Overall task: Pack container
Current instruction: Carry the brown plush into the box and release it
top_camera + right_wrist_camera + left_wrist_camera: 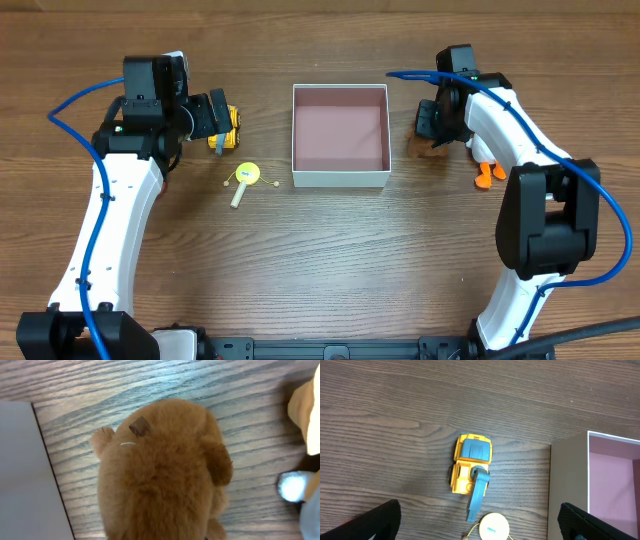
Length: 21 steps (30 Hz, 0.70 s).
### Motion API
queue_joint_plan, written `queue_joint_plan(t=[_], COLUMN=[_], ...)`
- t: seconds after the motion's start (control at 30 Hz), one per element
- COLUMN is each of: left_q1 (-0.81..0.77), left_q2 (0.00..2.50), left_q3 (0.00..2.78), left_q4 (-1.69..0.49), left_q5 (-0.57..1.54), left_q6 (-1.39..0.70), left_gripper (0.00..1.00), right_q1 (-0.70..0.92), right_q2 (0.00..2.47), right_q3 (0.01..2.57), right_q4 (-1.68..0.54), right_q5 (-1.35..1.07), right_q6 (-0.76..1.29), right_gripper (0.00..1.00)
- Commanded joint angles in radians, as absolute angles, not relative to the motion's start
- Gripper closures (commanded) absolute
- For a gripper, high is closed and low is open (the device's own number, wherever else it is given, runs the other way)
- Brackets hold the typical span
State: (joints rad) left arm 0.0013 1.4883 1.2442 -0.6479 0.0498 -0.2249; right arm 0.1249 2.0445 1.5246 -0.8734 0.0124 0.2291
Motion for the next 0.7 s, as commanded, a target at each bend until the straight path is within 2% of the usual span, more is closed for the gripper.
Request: queue_joint_plan(t=[0.0,0.13,0.27,0.37,0.5,0.67], left_q1=[0.001,0.001,0.001,0.001,0.001,0.001], left_q2=[1.486,1.486,1.486,1.486,1.486,1.486], left_q3=[1.269,1.269,1.269,1.269,1.269,1.269], left_q4=[-0.651,-0.651,-0.651,-0.651,-0.651,-0.651], left_q5=[0.064,0.064,0.064,0.064,0.064,0.064], left_q6=[-0.202,-0.202,-0.202,-0.202,-0.202,-0.202], left_gripper=[0.0,0.0,0.0,0.0,0.0,0.0], right_q1=[0.123,0.137,0.199,0.282,0.409,0.496], right_q2=[1.937,1.797,1.682,1.701,1.789,1.903], right_q3=[1.569,1.651,1.673,1.656,1.637,1.637], right_q4=[-0.92,-1.01,-1.04,-1.024,-0.953,-0.856], right_q5=[0.028,0.025,-0.123,-0.137,-0.128,0.015], right_q6=[0.241,0.273,0.313,0.425,0.424,0.424], right_gripper=[0.96,0.96,0.96,0.96,0.96,0.96])
